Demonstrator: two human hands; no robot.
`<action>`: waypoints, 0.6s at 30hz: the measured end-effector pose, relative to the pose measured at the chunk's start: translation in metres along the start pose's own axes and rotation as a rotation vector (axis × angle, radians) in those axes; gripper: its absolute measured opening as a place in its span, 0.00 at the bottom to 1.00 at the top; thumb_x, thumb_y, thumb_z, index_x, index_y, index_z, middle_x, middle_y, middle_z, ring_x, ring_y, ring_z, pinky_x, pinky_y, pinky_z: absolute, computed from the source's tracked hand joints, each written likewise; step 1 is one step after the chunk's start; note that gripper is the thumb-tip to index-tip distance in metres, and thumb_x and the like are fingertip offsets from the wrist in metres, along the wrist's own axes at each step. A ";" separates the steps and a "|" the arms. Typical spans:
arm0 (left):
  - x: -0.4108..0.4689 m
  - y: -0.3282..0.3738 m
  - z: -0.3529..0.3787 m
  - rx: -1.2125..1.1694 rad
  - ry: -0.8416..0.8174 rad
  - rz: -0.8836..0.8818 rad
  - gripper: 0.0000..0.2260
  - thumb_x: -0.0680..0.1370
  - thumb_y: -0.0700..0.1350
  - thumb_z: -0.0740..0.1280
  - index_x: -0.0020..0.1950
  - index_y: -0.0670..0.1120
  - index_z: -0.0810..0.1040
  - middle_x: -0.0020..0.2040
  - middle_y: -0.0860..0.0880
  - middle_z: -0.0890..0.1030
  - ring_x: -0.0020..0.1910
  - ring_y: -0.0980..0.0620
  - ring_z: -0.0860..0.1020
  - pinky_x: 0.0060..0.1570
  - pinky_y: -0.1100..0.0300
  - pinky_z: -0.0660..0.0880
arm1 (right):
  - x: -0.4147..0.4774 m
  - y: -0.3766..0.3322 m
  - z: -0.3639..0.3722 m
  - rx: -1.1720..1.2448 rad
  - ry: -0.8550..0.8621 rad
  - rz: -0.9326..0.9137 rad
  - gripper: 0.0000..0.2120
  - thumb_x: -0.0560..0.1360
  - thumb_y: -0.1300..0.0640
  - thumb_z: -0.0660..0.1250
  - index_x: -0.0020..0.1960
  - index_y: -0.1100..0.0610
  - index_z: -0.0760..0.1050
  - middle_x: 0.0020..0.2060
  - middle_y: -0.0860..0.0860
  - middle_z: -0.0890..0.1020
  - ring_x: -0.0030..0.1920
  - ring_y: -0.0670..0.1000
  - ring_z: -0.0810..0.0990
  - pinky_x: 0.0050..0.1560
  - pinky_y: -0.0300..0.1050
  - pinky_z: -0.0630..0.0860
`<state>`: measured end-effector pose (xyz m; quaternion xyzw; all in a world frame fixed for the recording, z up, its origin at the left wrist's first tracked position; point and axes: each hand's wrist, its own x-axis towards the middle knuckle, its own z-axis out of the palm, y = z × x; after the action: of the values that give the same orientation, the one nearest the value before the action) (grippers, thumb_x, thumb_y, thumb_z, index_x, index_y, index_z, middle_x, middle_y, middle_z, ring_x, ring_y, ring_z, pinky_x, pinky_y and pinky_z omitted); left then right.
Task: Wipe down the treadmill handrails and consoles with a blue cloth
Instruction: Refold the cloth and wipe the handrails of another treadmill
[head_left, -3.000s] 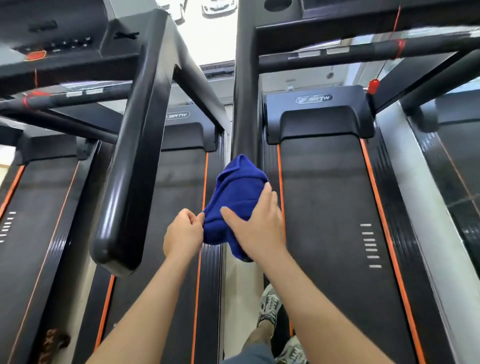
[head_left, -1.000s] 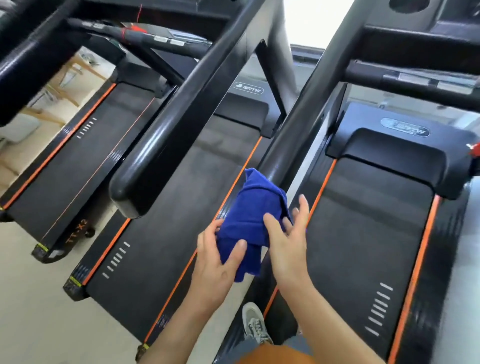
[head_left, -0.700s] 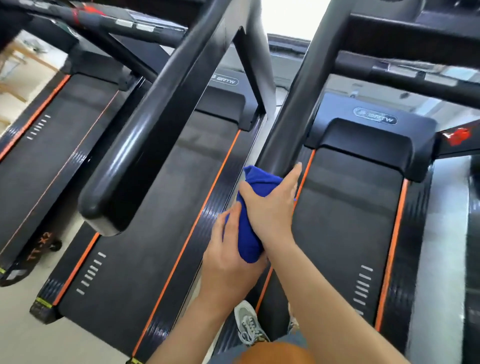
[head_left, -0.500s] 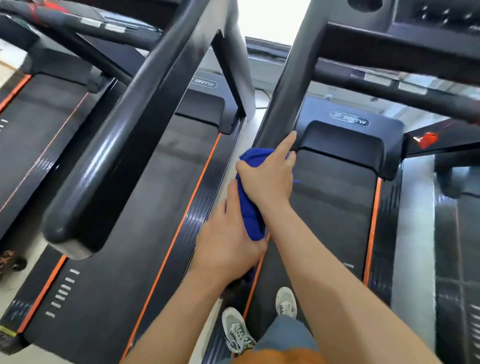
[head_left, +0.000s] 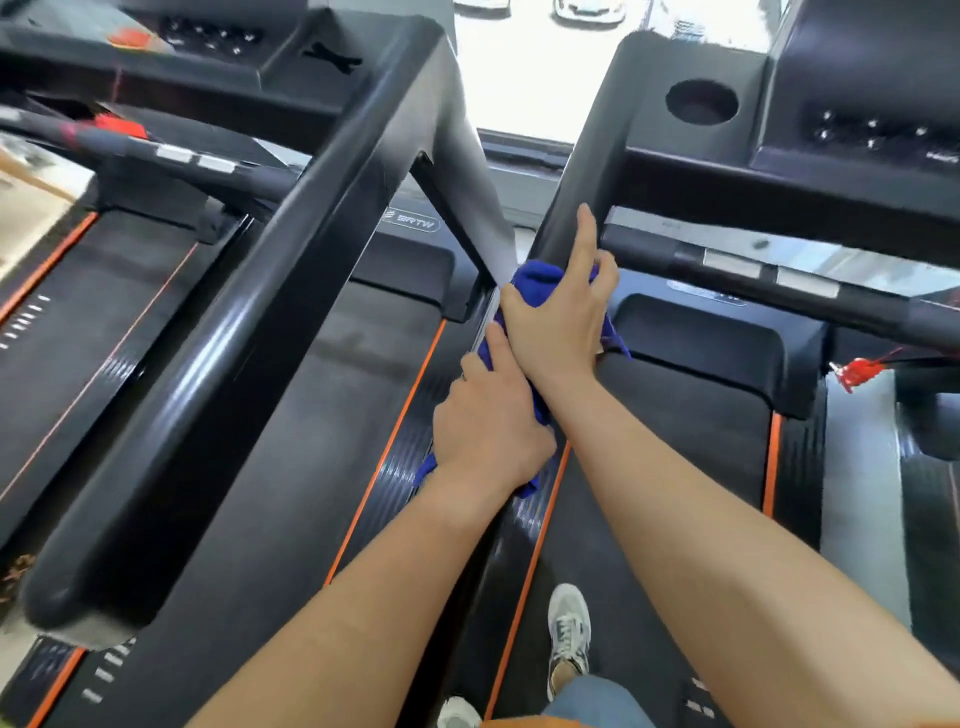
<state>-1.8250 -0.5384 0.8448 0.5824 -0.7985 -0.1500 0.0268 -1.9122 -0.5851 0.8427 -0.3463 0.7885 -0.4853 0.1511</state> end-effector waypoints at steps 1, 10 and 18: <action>0.012 0.007 -0.001 0.019 -0.010 -0.002 0.47 0.70 0.56 0.70 0.77 0.47 0.41 0.65 0.42 0.69 0.54 0.43 0.77 0.43 0.51 0.72 | 0.010 0.001 -0.001 0.030 0.037 -0.030 0.41 0.67 0.53 0.70 0.76 0.43 0.54 0.65 0.52 0.62 0.57 0.56 0.73 0.55 0.54 0.74; 0.104 0.044 -0.011 -0.192 -0.088 -0.008 0.39 0.68 0.60 0.67 0.74 0.54 0.52 0.60 0.48 0.75 0.54 0.42 0.78 0.52 0.47 0.75 | 0.065 0.032 -0.019 0.250 0.234 0.058 0.20 0.70 0.53 0.71 0.56 0.60 0.69 0.51 0.51 0.73 0.46 0.46 0.70 0.45 0.39 0.67; 0.139 0.038 -0.011 -0.771 -0.231 -0.010 0.40 0.55 0.54 0.77 0.66 0.54 0.70 0.54 0.57 0.82 0.54 0.58 0.81 0.59 0.53 0.76 | 0.033 0.054 -0.015 0.557 -0.112 0.280 0.23 0.80 0.48 0.60 0.74 0.52 0.66 0.64 0.39 0.72 0.62 0.31 0.70 0.66 0.32 0.64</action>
<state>-1.9023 -0.6608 0.8467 0.5129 -0.6785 -0.5032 0.1527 -1.9660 -0.5820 0.8061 -0.2060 0.6555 -0.6374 0.3487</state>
